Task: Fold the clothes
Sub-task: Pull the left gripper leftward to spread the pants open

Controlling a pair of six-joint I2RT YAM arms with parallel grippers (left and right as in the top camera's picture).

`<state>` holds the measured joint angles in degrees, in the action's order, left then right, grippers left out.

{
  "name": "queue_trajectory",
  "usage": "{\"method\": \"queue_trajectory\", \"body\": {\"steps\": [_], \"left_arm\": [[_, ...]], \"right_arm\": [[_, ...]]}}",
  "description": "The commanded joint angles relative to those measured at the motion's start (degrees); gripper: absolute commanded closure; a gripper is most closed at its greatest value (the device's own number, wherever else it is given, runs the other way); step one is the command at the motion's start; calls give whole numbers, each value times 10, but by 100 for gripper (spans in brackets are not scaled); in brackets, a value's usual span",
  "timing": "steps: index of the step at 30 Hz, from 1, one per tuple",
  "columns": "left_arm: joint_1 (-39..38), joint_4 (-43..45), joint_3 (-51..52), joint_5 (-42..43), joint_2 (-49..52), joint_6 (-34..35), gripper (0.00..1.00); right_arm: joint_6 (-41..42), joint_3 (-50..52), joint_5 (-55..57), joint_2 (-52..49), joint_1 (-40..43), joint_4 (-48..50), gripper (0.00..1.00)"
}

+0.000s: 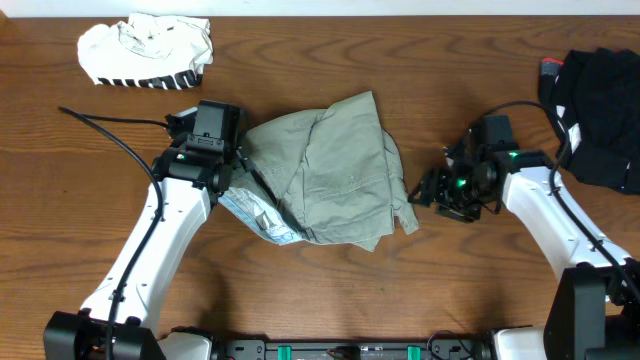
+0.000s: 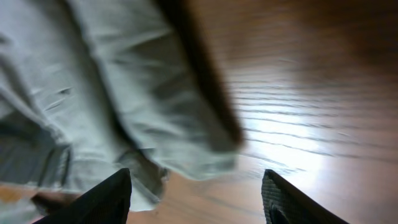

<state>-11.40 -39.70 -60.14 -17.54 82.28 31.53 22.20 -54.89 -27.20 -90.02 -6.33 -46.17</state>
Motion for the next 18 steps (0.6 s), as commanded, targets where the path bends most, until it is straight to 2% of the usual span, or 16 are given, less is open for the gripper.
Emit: {"method": "queue_trajectory", "body": {"steps": [1, 5, 7, 12, 18], "left_arm": [[1, -4, -11, -10, -12, 0, 2], [1, -4, -11, -10, -42, 12, 2], [3, -4, -11, -10, -62, 19, 2], [20, -16, -11, -10, -117, 19, 2], [59, -51, -11, -10, -137, 19, 2]], "right_arm": [[-24, 4, -63, 10, -31, 11, 34], [-23, 4, -69, 10, -76, 33, 34], [-9, 4, -63, 10, -103, 44, 31], [75, 4, 49, 9, -162, 49, 27], [91, 4, 64, 9, -187, 72, 27]]}}
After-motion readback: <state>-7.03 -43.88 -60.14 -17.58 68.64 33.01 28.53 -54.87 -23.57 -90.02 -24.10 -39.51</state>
